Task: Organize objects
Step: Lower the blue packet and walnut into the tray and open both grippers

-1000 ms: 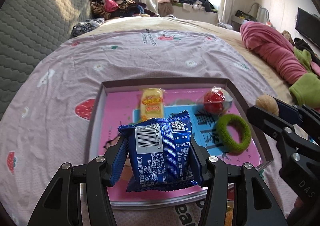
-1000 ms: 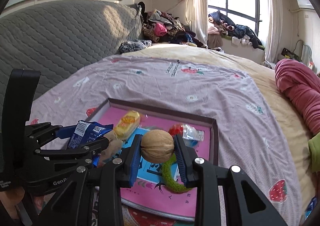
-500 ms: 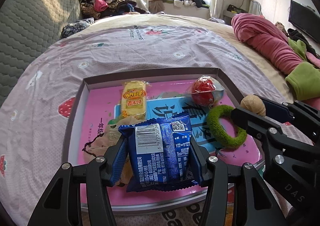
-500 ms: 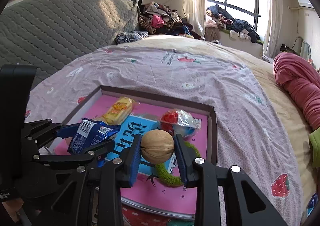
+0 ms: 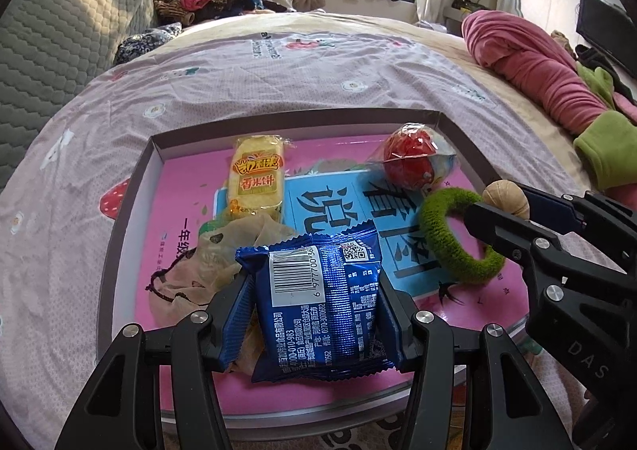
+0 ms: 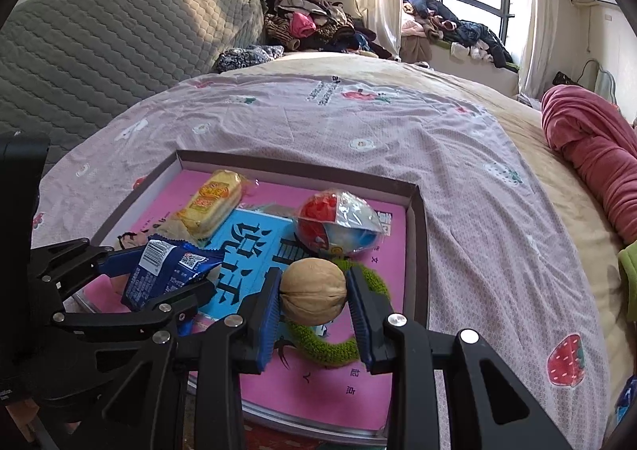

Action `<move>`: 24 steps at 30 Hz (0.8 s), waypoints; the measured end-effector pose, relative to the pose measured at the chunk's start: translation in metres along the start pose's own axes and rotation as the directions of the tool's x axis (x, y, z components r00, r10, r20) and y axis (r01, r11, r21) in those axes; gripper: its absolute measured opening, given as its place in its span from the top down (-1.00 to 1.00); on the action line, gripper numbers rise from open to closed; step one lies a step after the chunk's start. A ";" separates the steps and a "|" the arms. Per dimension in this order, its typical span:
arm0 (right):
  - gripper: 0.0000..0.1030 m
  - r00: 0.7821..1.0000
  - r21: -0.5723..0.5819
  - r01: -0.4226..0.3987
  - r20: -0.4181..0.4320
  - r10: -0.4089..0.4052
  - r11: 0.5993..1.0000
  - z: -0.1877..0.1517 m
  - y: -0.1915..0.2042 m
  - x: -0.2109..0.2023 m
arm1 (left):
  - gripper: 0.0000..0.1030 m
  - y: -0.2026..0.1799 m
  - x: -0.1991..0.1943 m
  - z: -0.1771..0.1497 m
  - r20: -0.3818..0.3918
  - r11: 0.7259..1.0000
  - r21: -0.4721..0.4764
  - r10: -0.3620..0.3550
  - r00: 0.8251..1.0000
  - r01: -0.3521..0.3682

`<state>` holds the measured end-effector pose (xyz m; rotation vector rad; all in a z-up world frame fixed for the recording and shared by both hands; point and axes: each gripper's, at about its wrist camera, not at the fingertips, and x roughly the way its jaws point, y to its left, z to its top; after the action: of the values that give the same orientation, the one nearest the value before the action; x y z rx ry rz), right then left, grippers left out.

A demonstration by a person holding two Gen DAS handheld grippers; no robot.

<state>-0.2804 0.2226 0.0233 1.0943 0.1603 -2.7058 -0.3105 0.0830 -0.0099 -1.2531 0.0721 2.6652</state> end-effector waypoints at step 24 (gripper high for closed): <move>0.36 0.999 0.026 0.000 -0.048 0.001 1.000 -0.007 -0.007 0.025 | -0.14 -0.002 0.010 -0.004 -0.029 1.000 0.007 0.005 1.000 -0.004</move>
<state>-0.2951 0.2263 0.0010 1.1673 0.1333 -2.6895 -0.3133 0.0856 -0.0206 -1.2909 0.0879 2.6489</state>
